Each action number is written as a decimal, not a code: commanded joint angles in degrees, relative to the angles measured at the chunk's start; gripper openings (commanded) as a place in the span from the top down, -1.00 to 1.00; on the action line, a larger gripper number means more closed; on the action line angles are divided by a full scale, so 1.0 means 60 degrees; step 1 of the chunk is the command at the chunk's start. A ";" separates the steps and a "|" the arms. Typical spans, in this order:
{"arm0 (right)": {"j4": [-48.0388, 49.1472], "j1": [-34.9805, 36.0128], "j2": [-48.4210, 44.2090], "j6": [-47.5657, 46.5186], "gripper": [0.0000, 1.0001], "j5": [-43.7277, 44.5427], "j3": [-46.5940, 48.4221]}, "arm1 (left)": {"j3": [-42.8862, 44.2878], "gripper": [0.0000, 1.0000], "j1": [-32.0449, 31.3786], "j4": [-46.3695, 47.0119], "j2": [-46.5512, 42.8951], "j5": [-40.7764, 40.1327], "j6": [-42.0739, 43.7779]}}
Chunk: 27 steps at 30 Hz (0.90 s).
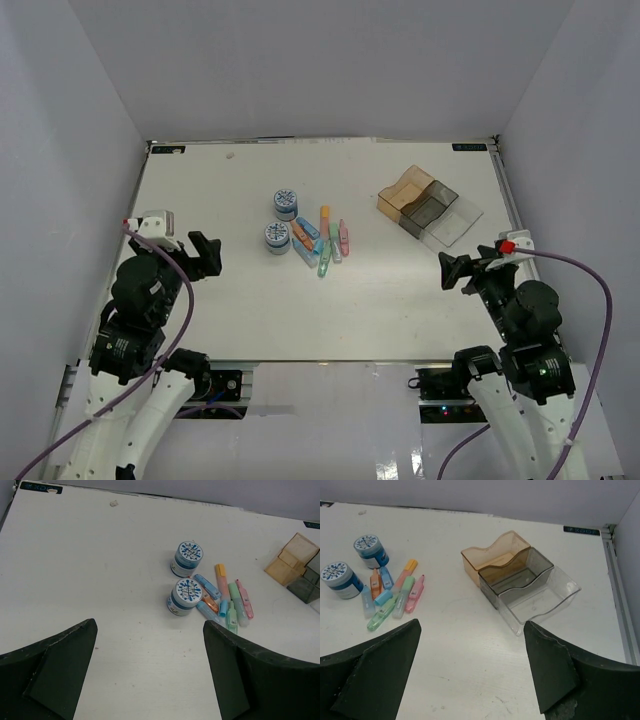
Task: Sort the stationery into containers
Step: Pick up the stationery from the center of the board.
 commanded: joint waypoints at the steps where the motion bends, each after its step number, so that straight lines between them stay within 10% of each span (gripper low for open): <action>1: 0.0207 0.0052 0.0861 0.0580 -0.80 0.0361 0.0283 | -0.0072 -0.96 -0.0035 0.0365 0.0276 0.0150 -0.0192; 16: -0.0440 0.0401 0.7294 0.0085 -0.80 -0.2229 0.3858 | 0.0177 -0.96 -0.0035 0.2180 0.3776 0.0442 -0.1262; 27: 0.2794 0.5206 1.1450 -0.0808 -0.80 -0.0135 0.4619 | -0.0481 -0.96 0.1985 0.4144 0.5726 0.1498 -0.1408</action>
